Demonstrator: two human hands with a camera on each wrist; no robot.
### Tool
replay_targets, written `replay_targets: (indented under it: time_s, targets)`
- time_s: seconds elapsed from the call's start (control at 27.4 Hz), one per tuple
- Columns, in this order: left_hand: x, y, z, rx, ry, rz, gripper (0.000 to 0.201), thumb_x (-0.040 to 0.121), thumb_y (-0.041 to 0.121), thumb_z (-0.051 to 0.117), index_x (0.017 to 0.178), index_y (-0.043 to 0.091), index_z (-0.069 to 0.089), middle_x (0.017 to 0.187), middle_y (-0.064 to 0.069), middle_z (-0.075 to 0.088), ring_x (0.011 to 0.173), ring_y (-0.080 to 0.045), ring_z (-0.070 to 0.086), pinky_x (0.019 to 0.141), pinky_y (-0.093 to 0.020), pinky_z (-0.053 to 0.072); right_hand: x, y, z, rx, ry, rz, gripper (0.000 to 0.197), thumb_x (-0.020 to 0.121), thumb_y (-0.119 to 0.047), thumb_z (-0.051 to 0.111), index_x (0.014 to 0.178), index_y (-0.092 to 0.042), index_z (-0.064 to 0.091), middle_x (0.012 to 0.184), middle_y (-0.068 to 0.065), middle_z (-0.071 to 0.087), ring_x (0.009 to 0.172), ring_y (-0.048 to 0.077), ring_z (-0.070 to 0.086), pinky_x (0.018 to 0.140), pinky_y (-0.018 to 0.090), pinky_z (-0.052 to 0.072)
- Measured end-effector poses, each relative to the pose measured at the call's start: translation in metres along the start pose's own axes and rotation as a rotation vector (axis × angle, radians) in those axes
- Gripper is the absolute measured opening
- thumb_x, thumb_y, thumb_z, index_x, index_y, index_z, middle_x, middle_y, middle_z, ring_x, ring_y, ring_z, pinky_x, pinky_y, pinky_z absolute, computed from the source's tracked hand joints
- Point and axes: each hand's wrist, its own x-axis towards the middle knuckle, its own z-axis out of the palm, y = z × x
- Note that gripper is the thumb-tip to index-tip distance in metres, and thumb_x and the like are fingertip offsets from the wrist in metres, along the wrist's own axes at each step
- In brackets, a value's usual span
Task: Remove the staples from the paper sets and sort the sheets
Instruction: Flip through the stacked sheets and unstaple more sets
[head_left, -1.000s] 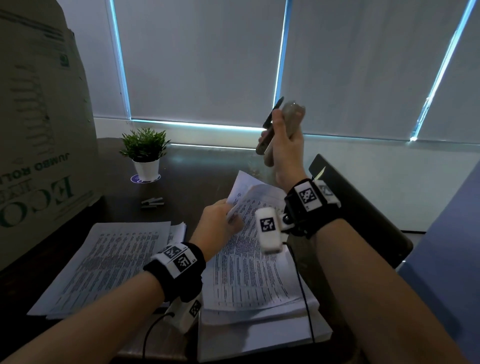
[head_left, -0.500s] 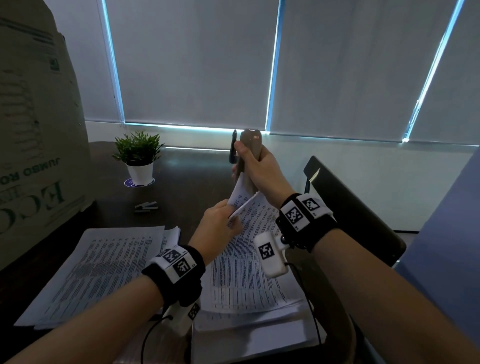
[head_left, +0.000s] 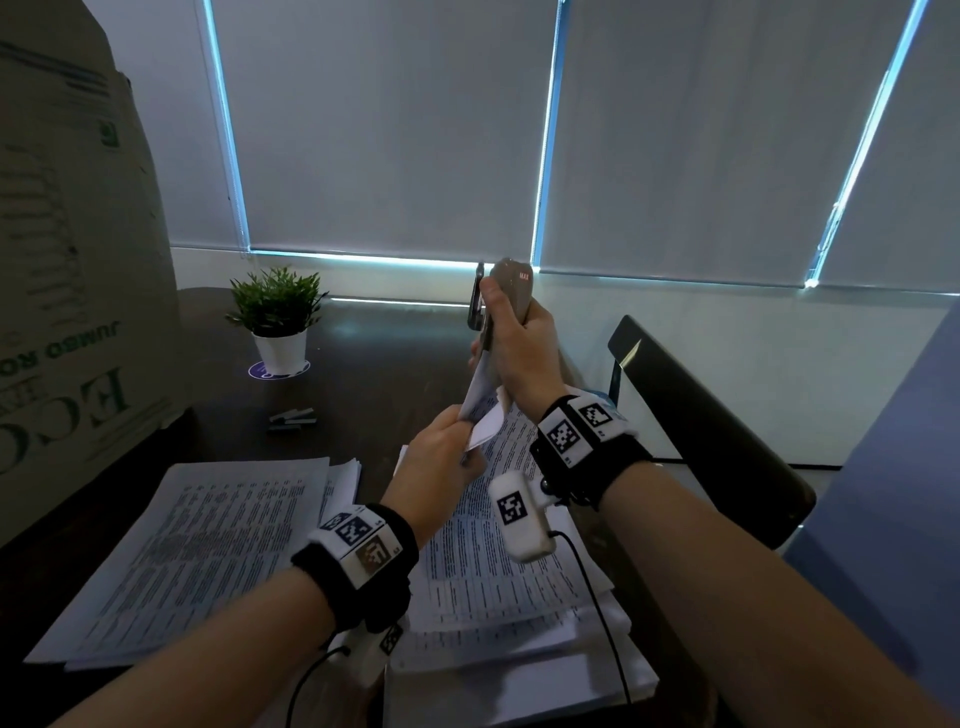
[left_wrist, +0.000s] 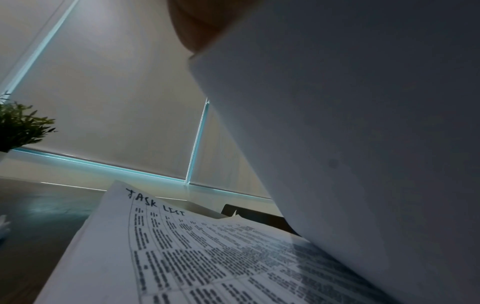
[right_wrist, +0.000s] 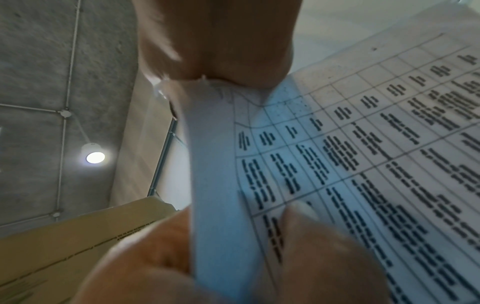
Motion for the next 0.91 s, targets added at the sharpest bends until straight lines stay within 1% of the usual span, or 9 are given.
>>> replay_targets:
  time_s: [0.22,0.33,0.44,0.51,0.58,0.66,0.73,0.84,0.91]
  targets:
    - [-0.007,0.001,-0.001,0.018,0.006,0.035,0.014,0.085,0.002,0.063,0.074,0.002,0.054,0.099,0.007,0.049,0.072,-0.014,0.051,0.066,-0.027,0.049,-0.003,0.005,0.001,-0.031,0.026,-0.032,0.040,0.097,-0.034,0.060,0.065,-0.009,0.055,0.052,0.011,0.051,0.038,0.015,0.050,0.042,0.025,0.045]
    - [-0.003,-0.001,-0.003,-0.069,0.041,-0.055,0.009,0.091,0.004,0.056,0.083,0.007,0.059,0.091,0.002,0.054,0.070,-0.015,0.053,0.062,-0.017,0.047,0.001,-0.003,0.001,0.076,0.018,-0.024,0.027,0.096,-0.034,0.061,0.083,-0.011,0.061,0.064,0.005,0.061,0.050,0.014,0.057,0.054,0.030,0.052]
    - [0.008,-0.011,-0.020,-0.220,0.126,-0.269,0.017,0.092,0.004,0.056,0.080,0.016,0.057,0.083,0.001,0.058,0.063,-0.004,0.053,0.053,-0.008,0.044,0.029,-0.021,-0.025,0.271,0.329,-0.085,0.034,0.092,-0.037,0.066,0.106,-0.006,0.061,0.076,0.004,0.065,0.053,0.013,0.056,0.047,0.025,0.047]
    - [0.018,-0.019,-0.044,-0.370,0.222,-0.351,0.022,0.090,0.002,0.057,0.109,0.013,0.059,0.096,-0.005,0.065,0.070,-0.008,0.061,0.060,-0.013,0.051,0.044,-0.026,-0.055,0.166,0.444,-0.093,0.038,0.089,-0.038,0.070,0.112,-0.008,0.063,0.085,0.002,0.067,0.061,0.011,0.058,0.056,0.026,0.049]
    - [0.029,-0.020,-0.064,-0.526,0.275,-0.321,0.060,0.088,-0.001,0.058,0.137,0.024,0.035,0.113,-0.006,0.062,0.086,-0.015,0.067,0.072,-0.029,0.058,0.040,-0.017,-0.077,-0.085,0.240,0.082,0.031,0.090,-0.043,0.067,0.101,-0.014,0.065,0.085,-0.002,0.067,0.071,0.011,0.061,0.071,0.031,0.053]
    - [0.047,-0.010,-0.073,-0.670,0.308,-0.294,0.073,0.088,-0.004,0.057,0.141,0.033,0.023,0.113,-0.002,0.060,0.091,-0.014,0.068,0.072,-0.030,0.059,0.024,-0.001,-0.085,-0.137,-0.051,0.259,0.028,0.093,-0.042,0.062,0.097,-0.014,0.064,0.086,0.002,0.068,0.074,0.018,0.064,0.067,0.034,0.056]
    - [0.068,0.002,-0.076,-0.686,0.354,-0.273,0.053,0.090,-0.001,0.056,0.135,0.018,0.036,0.110,-0.004,0.062,0.094,-0.017,0.067,0.072,-0.029,0.058,0.012,0.008,-0.082,-0.082,-0.129,0.263,0.027,0.094,-0.037,0.062,0.105,-0.012,0.065,0.093,0.007,0.072,0.081,0.023,0.069,0.065,0.035,0.059]
    - [0.070,0.008,-0.065,-0.590,0.416,-0.221,0.015,0.091,-0.001,0.047,0.098,0.010,0.054,0.088,-0.003,0.063,0.079,-0.008,0.065,0.062,-0.021,0.055,0.006,0.022,-0.081,0.021,-0.109,0.173,0.038,0.089,-0.035,0.068,0.116,-0.008,0.062,0.109,0.017,0.071,0.095,0.034,0.069,0.080,0.048,0.058]
    - [0.053,-0.003,-0.047,-0.584,0.411,-0.322,0.023,0.089,-0.006,0.040,0.077,0.011,0.049,0.068,0.000,0.052,0.057,0.000,0.052,0.052,-0.019,0.045,-0.006,0.039,-0.086,-0.015,-0.116,0.181,0.054,0.081,-0.040,0.075,0.120,-0.006,0.059,0.104,0.014,0.072,0.088,0.035,0.068,0.075,0.043,0.059]
